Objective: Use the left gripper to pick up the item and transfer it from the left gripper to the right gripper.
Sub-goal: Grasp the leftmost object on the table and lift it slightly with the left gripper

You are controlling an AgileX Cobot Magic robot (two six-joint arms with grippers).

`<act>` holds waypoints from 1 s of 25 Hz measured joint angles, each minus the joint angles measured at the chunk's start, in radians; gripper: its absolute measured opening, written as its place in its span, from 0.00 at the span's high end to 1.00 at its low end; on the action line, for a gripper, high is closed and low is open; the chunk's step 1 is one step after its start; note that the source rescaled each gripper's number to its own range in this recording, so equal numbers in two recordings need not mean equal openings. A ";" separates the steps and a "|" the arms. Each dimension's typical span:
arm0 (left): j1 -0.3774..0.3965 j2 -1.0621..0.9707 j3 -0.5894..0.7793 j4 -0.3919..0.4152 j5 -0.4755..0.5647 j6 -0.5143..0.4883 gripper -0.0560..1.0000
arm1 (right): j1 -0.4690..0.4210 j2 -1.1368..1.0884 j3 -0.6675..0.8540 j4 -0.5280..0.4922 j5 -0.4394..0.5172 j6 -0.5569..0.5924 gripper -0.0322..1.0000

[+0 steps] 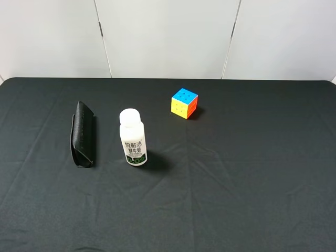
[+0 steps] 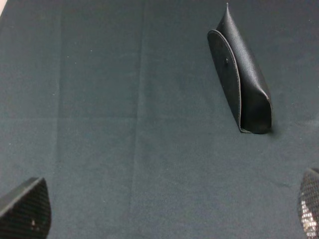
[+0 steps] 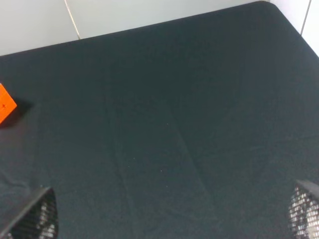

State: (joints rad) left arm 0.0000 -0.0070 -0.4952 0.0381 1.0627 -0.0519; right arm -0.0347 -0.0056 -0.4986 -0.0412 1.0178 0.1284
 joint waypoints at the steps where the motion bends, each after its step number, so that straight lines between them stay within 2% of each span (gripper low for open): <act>1: 0.000 0.000 0.000 0.000 0.000 0.000 0.02 | 0.000 0.000 0.000 0.000 0.000 0.000 0.00; 15: 0.000 0.008 -0.005 -0.012 -0.001 -0.029 0.00 | 0.000 0.000 0.000 0.000 0.000 0.000 0.00; 19: 0.000 0.112 -0.052 -0.012 -0.001 -0.053 0.00 | 0.000 0.000 0.000 0.000 0.000 0.000 0.00; 25: 0.000 0.377 -0.158 -0.014 -0.010 -0.056 0.00 | 0.000 0.000 0.000 0.000 0.000 0.000 0.00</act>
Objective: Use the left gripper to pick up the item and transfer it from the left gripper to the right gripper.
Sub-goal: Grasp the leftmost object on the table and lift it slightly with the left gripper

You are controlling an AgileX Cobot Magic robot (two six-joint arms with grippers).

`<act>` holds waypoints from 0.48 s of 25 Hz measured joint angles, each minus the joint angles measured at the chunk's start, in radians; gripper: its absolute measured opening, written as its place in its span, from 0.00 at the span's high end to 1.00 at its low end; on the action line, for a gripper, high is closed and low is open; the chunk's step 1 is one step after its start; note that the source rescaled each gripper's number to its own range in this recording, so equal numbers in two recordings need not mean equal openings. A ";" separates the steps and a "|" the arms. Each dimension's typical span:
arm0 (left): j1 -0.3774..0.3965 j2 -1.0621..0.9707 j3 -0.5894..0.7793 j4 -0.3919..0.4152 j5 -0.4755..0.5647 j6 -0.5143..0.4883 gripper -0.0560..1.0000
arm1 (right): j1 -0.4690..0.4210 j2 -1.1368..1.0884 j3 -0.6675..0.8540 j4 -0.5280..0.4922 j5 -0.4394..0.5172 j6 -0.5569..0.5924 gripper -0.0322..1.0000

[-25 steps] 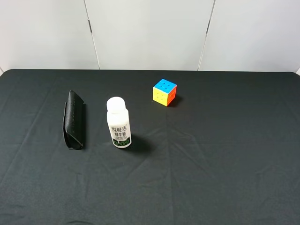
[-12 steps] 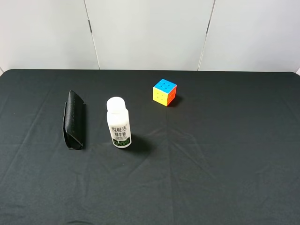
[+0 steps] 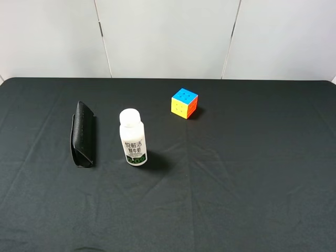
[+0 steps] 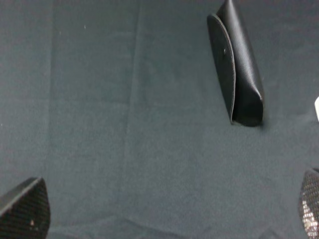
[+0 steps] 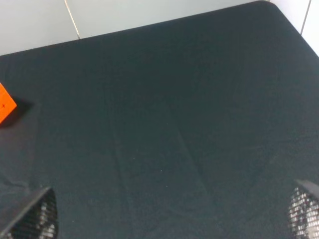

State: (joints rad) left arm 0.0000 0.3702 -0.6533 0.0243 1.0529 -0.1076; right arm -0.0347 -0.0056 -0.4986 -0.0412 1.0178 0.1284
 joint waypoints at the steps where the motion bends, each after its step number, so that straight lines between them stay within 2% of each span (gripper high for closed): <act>1: 0.000 0.050 -0.015 0.000 -0.003 0.000 0.00 | 0.000 0.000 0.000 0.000 0.000 0.000 0.00; 12: -0.001 0.575 -0.133 -0.012 -0.036 -0.052 0.00 | 0.000 0.000 0.000 0.000 0.000 0.000 0.00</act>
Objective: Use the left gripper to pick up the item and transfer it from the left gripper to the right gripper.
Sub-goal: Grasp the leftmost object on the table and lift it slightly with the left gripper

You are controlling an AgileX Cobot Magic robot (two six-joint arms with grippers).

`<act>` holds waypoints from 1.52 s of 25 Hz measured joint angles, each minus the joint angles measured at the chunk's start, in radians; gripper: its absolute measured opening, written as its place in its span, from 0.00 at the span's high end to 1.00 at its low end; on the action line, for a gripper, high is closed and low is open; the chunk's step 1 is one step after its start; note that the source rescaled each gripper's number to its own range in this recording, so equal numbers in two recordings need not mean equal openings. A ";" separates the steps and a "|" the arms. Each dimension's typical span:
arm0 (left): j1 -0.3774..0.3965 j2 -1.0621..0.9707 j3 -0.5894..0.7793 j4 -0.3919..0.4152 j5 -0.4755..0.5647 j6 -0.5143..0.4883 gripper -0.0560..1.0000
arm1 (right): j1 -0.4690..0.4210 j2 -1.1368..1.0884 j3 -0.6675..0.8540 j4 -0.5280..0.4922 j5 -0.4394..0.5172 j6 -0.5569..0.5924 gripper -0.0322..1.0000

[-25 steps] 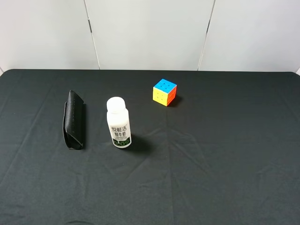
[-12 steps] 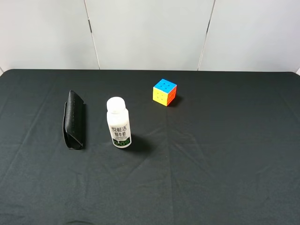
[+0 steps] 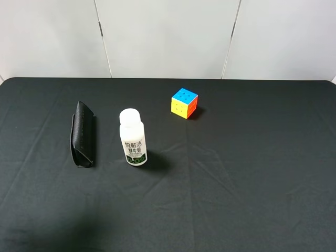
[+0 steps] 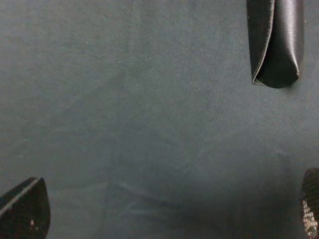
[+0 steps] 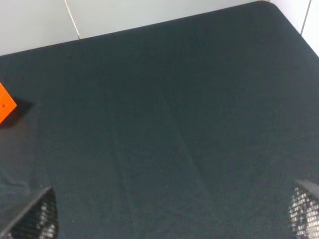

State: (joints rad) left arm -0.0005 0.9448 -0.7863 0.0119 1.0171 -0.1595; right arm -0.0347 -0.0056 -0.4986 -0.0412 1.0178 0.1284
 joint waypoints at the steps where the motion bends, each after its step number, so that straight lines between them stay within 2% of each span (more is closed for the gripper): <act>1: 0.001 0.046 -0.008 -0.012 -0.015 -0.004 0.00 | 0.000 0.000 0.000 0.000 0.000 0.000 0.00; 7: -0.021 0.281 -0.020 -0.067 -0.104 -0.023 0.00 | 0.000 0.000 0.000 0.000 0.000 0.000 0.00; 20: -0.272 0.557 -0.020 -0.037 -0.301 -0.237 0.00 | 0.000 0.000 0.000 0.000 -0.001 0.000 0.00; 28: -0.344 0.670 -0.030 -0.034 -0.428 -0.308 0.00 | 0.000 0.000 0.000 0.000 -0.001 0.000 0.00; 38: -0.384 0.865 -0.129 -0.012 -0.452 -0.327 0.00 | 0.000 0.000 0.000 0.000 -0.001 0.000 0.00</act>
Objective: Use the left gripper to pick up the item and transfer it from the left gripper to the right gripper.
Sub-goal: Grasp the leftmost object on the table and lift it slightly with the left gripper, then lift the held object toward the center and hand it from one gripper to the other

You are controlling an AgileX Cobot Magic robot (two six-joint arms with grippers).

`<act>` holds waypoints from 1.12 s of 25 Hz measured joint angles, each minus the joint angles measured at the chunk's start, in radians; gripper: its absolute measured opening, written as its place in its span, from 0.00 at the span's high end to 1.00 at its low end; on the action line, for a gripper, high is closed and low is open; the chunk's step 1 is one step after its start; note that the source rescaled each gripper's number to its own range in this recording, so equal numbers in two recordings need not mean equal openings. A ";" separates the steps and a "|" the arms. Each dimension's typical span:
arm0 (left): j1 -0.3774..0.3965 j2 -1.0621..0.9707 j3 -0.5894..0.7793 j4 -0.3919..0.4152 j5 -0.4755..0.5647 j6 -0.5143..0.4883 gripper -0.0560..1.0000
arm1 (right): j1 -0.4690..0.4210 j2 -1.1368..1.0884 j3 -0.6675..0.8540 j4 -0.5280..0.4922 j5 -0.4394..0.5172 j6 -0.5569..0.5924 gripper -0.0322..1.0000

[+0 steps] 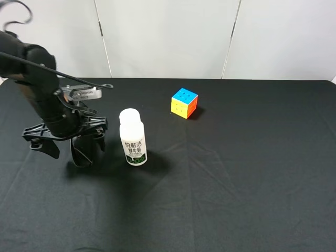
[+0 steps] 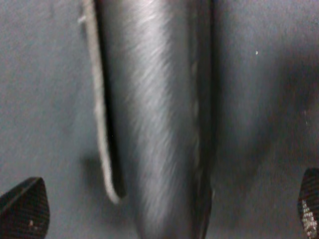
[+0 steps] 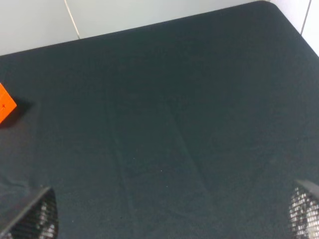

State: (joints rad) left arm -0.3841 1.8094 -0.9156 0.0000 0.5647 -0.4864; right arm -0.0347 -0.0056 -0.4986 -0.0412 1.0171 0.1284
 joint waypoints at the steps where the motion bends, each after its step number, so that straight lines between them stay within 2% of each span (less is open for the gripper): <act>1: -0.003 0.018 -0.009 0.006 -0.004 -0.007 0.00 | 0.000 0.000 0.000 0.000 0.000 0.000 0.00; 8: -0.004 0.088 -0.027 0.017 -0.041 -0.014 0.01 | 0.000 0.000 0.000 0.000 0.001 0.000 0.00; 13: -0.004 0.105 -0.030 0.017 -0.056 -0.014 0.09 | 0.000 0.000 0.000 0.000 0.001 0.000 0.00; 17: -0.004 0.106 -0.030 0.017 -0.058 -0.014 0.31 | 0.000 0.000 0.000 0.000 0.001 0.000 0.00; 20: -0.004 0.106 -0.030 0.017 -0.060 -0.014 0.60 | 0.000 0.000 0.000 0.000 0.001 0.000 0.00; 21: -0.004 0.106 -0.030 0.018 -0.060 -0.014 0.76 | 0.000 0.000 0.000 0.000 0.001 0.000 0.00; 22: -0.004 0.106 -0.030 0.022 -0.060 -0.014 0.86 | 0.000 0.000 0.000 0.000 0.001 0.000 0.00; 23: -0.004 0.104 -0.032 0.025 -0.059 -0.014 0.91 | 0.000 0.000 0.000 0.000 0.001 0.000 0.00; 28: -0.004 0.104 -0.032 0.025 -0.064 -0.014 0.91 | 0.000 0.000 0.000 0.000 0.001 0.000 0.00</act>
State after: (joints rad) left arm -0.3877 1.9138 -0.9471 0.0252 0.5005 -0.5008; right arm -0.0347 -0.0056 -0.4986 -0.0412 1.0182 0.1284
